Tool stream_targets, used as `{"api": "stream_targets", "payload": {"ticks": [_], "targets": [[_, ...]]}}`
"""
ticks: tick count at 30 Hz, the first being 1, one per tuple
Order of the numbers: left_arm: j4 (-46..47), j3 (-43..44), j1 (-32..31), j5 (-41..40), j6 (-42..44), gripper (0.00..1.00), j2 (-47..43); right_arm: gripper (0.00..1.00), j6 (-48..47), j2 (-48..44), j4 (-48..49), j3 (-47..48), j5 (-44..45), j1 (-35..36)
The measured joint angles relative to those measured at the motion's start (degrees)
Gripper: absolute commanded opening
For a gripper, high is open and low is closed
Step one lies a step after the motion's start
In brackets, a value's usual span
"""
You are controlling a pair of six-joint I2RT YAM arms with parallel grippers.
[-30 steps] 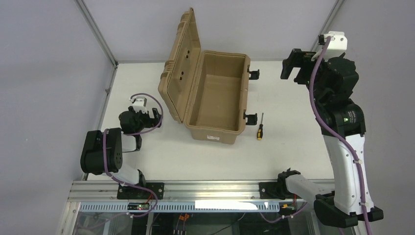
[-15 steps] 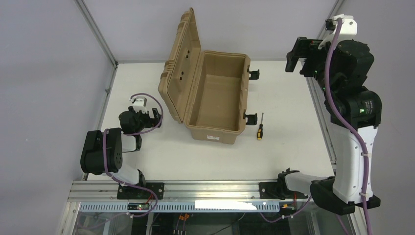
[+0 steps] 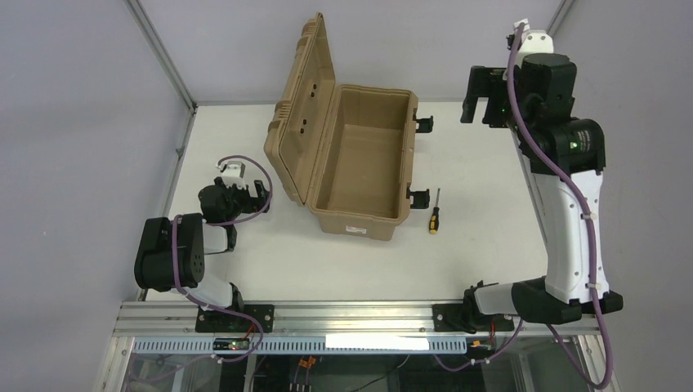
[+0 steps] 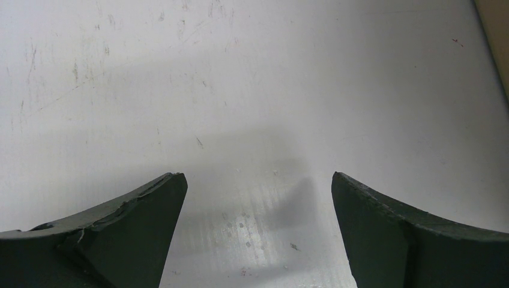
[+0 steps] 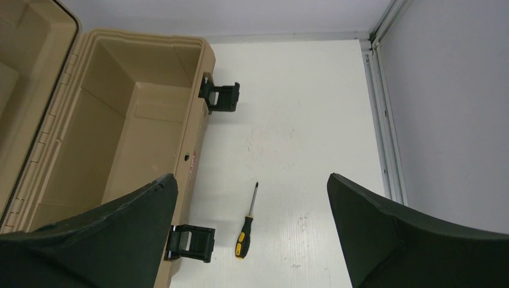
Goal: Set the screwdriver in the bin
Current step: Pick up the screwdriver from the center of the board.
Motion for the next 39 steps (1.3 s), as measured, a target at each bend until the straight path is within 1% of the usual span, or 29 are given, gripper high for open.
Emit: {"api": "stream_targets", "payload": {"ticks": [9, 14, 21, 31, 36, 39], "targets": [[0.0, 0.0, 0.0, 0.0, 0.0, 0.99, 0.0, 0.99, 1.7, 4.0, -0.1, -4.7, -0.2, 0.0], [0.0, 0.0, 0.0, 0.0, 0.0, 0.99, 0.0, 0.99, 3.1, 6.2, 0.5, -9.2, -0.7, 0.0], [0.0, 0.0, 0.0, 0.0, 0.0, 0.99, 0.0, 0.99, 6.1, 7.6, 3.9, -20.9, -1.6, 0.0], [0.0, 0.0, 0.0, 0.0, 0.0, 0.99, 0.0, 0.96, 10.6, 7.6, 12.5, -40.3, -1.6, 0.0], [0.0, 0.0, 0.0, 0.0, 0.0, 0.99, 0.0, 0.91, 11.9, 7.5, 15.5, -46.7, -1.9, -0.5], [0.0, 0.0, 0.0, 0.0, 0.0, 0.99, 0.0, 0.85, 12.5, 7.3, 17.4, -49.7, -2.7, -0.9]]}}
